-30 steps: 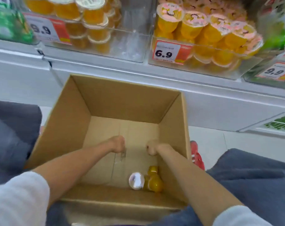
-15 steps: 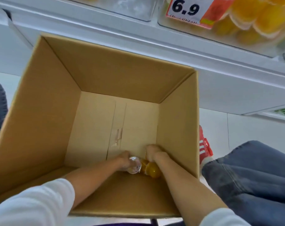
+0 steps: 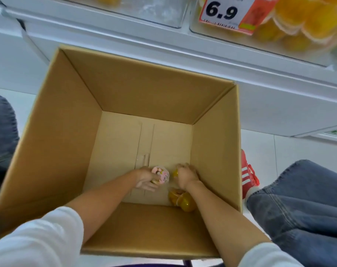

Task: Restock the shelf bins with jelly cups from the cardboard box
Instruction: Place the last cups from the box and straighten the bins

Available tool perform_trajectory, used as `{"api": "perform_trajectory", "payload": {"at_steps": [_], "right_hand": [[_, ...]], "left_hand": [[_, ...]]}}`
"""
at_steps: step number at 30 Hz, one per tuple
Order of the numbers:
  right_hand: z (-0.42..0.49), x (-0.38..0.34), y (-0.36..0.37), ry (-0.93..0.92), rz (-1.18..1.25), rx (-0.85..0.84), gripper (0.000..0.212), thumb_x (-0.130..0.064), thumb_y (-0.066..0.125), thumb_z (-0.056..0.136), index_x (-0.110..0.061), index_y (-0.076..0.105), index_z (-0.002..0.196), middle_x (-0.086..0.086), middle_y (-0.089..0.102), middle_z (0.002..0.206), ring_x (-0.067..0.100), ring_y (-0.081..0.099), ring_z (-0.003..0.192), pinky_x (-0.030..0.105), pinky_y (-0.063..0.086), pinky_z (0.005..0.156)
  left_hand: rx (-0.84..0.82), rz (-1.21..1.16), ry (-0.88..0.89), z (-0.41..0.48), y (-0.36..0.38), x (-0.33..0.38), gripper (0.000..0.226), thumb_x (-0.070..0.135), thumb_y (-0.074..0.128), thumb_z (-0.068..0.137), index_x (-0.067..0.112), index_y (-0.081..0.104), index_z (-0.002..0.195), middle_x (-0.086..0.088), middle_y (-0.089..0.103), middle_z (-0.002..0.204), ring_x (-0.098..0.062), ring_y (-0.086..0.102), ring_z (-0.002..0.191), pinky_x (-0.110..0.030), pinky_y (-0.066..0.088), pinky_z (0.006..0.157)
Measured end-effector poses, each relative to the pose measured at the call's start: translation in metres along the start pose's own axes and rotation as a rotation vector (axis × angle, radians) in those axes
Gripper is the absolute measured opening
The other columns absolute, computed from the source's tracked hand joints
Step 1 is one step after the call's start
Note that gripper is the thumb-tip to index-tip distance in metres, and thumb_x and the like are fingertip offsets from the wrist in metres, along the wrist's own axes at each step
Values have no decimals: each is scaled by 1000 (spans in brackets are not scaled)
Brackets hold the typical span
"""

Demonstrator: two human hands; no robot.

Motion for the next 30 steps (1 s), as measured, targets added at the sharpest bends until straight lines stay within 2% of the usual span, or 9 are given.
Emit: {"api": "perform_trajectory", "payload": {"at_steps": [4,7,10,13,16,20,24,27,30], "right_hand": [[-14,-14,-67,6,281,289,47,-33,49,97,-15,40,139,16,46,132,36,48,121,38,37,103],[-42,-24,-129,-57,392,510,44,-36,53,94,-16,47,133,13,53,127,33,47,119,38,35,102],[-87,-29,-188,-166,503,730,44,-35,60,91,-18,52,130,11,57,121,30,46,114,35,35,99],[-134,-31,-232,-250,611,896,45,-32,63,90,-18,53,131,6,57,125,25,46,116,33,37,100],[-177,-33,-266,-324,703,1043,44,-30,64,90,-19,54,131,2,58,127,21,49,118,33,40,102],[-228,-38,-308,-401,766,1203,46,-24,63,91,-19,50,135,0,54,132,17,44,124,28,35,104],[-264,-39,-354,-459,733,1312,49,-23,59,94,-16,44,140,1,48,140,17,39,130,31,33,109],[-273,-37,-388,-447,717,1332,50,-25,55,96,-17,40,144,1,44,144,17,35,134,34,32,111],[-268,-39,-423,-431,671,1349,52,-25,52,98,-17,35,147,2,39,149,17,31,139,32,25,115]], "left_hand": [[-41,-195,153,-35,-19,56,44,7,61,92,5,45,133,-18,62,124,-26,67,97,-34,61,72],[-43,-257,346,-83,-28,108,31,4,55,94,14,50,122,-12,64,111,-19,65,88,-27,59,65],[-82,-309,512,-148,-23,158,17,28,55,94,23,58,110,-8,63,100,-16,61,78,-24,50,60],[-58,-335,678,-208,-22,198,31,43,47,97,25,52,122,-13,63,118,-23,63,90,-29,50,70],[110,-222,898,-268,-17,228,37,26,64,90,33,49,123,-11,58,128,-26,60,110,-33,51,83],[479,-79,1144,-341,-15,256,78,13,85,64,26,51,133,-7,63,116,-20,64,100,-29,53,82],[561,-171,1366,-391,-16,278,69,6,88,61,14,58,122,-9,68,109,-21,67,97,-38,55,89],[643,-215,1467,-412,-23,297,66,7,89,61,15,58,119,-6,65,112,-18,64,100,-28,53,85],[703,-234,1491,-414,-35,321,66,14,88,64,20,58,122,0,64,116,-17,62,105,-28,52,86]]}}
Point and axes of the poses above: each hand's wrist, its own z-axis towards the middle knuckle, its own y-axis out of the palm, x = y × z, the point moved 6 cm from there along z, towards the middle knuckle
